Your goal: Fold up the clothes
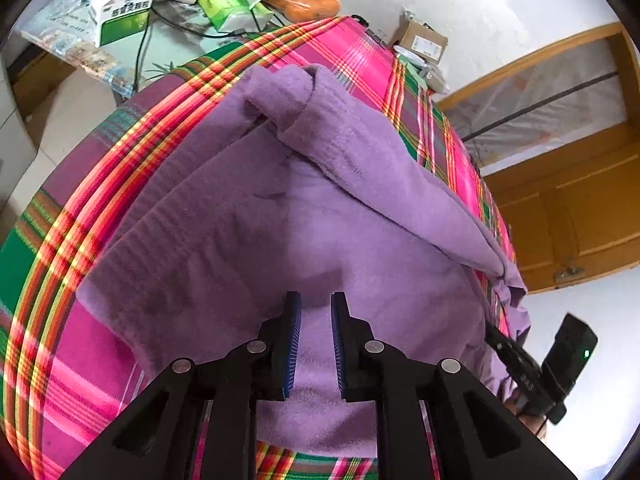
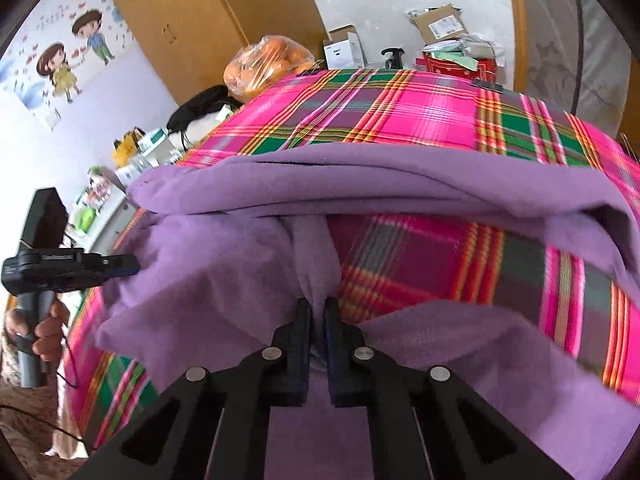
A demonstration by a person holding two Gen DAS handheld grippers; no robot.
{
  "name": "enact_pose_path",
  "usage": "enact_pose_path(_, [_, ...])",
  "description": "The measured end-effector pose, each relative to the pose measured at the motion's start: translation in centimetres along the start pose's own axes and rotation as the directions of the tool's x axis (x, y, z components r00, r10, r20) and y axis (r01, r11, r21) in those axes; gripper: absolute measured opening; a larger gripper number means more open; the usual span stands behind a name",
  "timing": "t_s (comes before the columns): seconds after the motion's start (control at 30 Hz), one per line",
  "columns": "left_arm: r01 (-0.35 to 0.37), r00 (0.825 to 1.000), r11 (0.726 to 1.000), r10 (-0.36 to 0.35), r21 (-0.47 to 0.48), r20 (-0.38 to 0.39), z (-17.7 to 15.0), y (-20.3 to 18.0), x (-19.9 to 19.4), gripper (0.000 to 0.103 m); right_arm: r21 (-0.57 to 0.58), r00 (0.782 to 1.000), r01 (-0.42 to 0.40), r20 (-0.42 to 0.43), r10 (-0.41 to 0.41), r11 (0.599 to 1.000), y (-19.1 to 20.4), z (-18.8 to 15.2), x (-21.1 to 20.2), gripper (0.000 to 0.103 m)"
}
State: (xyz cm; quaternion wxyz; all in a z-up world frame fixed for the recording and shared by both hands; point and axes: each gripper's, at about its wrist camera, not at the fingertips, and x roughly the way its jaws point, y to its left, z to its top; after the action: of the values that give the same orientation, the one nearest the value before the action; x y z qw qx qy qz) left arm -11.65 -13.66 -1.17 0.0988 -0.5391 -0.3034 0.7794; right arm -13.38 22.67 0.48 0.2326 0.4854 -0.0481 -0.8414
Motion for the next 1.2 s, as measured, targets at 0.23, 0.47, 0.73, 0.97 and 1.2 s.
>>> enact_pose_path(0.23, [-0.020, 1.000, 1.000, 0.020, -0.011, 0.009, -0.9, 0.5, -1.0, 0.016, 0.056, 0.999, -0.033, 0.021, 0.032, 0.998, -0.2, -2.7, -2.5, 0.006])
enact_pose_path(0.47, [-0.025, 0.999, 0.999, 0.025, -0.026, 0.029, -1.8, 1.2, -2.6, 0.016, 0.120, 0.998, -0.048, 0.038, 0.044, 0.992, -0.6, -6.2, -5.6, 0.006])
enact_pose_path(0.73, [-0.022, 0.998, 0.999, 0.024, -0.043, 0.062, -2.7, 1.9, -4.4, 0.016, 0.165, 0.998, 0.005, 0.061, -0.015, 0.986, -1.4, -9.4, -10.1, 0.006])
enact_pose_path(0.97, [-0.007, 0.999, 0.998, 0.010, -0.056, 0.050, -3.8, 2.7, -4.7, 0.016, 0.219, 0.986, 0.137, 0.064, -0.155, 0.966, -4.0, -11.1, -13.4, 0.006])
enact_pose_path(1.2, [0.014, 1.000, 1.000, -0.014, -0.019, -0.023, -5.2, 1.2, -2.8, 0.016, 0.352, 0.947, 0.265, 0.078, -0.311, 0.898, -7.9, -13.0, -15.6, 0.006])
